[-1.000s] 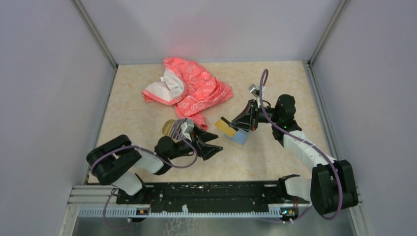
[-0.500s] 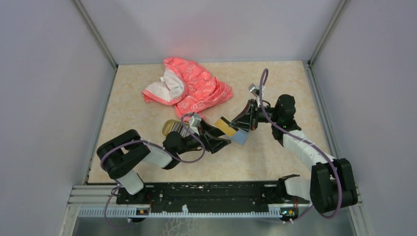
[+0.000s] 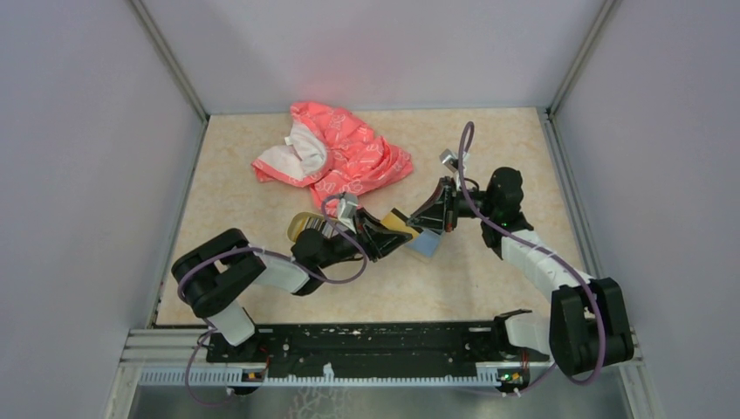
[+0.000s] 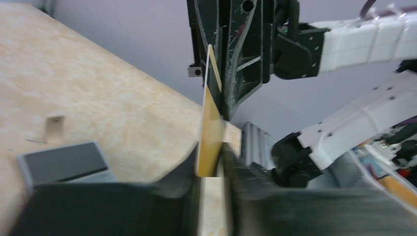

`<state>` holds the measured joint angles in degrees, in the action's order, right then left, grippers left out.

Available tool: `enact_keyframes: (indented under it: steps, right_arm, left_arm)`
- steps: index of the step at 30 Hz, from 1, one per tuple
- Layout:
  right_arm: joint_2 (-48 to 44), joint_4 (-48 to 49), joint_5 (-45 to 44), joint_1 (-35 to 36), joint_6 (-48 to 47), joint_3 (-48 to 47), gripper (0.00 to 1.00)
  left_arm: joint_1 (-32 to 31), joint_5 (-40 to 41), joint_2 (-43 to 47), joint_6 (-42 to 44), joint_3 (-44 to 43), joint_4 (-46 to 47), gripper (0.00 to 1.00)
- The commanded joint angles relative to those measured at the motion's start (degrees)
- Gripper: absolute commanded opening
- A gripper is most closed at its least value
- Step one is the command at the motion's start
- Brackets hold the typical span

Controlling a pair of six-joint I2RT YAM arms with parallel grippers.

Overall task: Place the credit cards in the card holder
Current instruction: Insert the credit card into the card holder.

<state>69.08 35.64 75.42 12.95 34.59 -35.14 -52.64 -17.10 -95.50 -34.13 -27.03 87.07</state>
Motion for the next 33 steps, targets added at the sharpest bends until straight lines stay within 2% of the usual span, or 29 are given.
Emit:
enact_keyframes:
  steps: [1, 2, 4, 5, 6, 8, 10, 11, 13, 17, 20, 26, 33]
  right_arm:
    - [-0.21, 2.47, 1.26, -0.01, -0.77, -0.2, 0.0]
    - [-0.25, 2.16, 1.4, -0.03, -1.14, -0.27, 0.0]
    - [-0.33, 0.8, 2.25, -0.03, -2.78, -0.73, 0.0]
    - [-0.48, -0.9, 2.94, -0.03, -4.84, -1.32, 0.07]
    - [-0.81, -4.36, 3.91, 0.04, -8.08, -2.41, 0.19]
    - [-1.85, -19.3, 4.12, -0.1, -21.14, -6.51, 0.39]
    - [-2.75, -44.8, 1.28, -0.07, -44.6, -13.16, 0.55]
    - [-2.87, -54.68, -0.24, -0.11, -54.17, -16.2, 0.6]
    - [-3.13, -62.23, -3.2, -0.19, -61.61, -18.98, 0.65]
    - [-2.81, -66.22, -2.96, -0.11, -66.95, -18.69, 0.67]
    - [-1.3, -70.95, -1.13, 0.6, -72.49, -19.52, 0.66]
    - [0.62, -73.1, -1.39, 3.84, -75.63, -19.2, 0.62]
    - [2.44, -69.79, -4.61, 7.14, -72.92, -17.77, 0.58]
  left_arm:
    - [0.27, -1.36, -0.35, -1.15, -1.6, 15.65, 0.07]
    - [0.45, -2.17, -0.38, -1.26, -1.7, 15.67, 0.0]
    - [1.01, -3.74, -0.48, -2.3, -1.53, 15.62, 0.0]
    - [1.37, -5.18, -0.41, -2.78, -1.27, 15.19, 0.0]
    - [1.92, -6.56, -0.26, -3.5, -0.82, 14.39, 0.0]
    - [3.53, -10.39, 0.66, -4.37, 0.52, 11.61, 0.0]
    - [5.08, -15.1, 2.72, -4.23, 1.8, 5.28, 0.0]
    - [5.88, -18.07, 4.23, -3.34, 2.05, 0.04, 0.0]
    - [7.15, -23.99, 7.95, 0.58, 1.25, -14.58, 0.0]
    - [7.28, -29.61, 14.04, 16.94, -6.25, -51.0, 0.0]
    - [7.29, -30.18, 14.92, 25.48, -10.94, -68.2, 0.0]
    - [7.08, -29.14, 14.08, 31.95, -17.28, -81.82, 0.0]
    - [6.13, -29.11, 12.33, 33.25, -20.53, -84.51, 0.0]
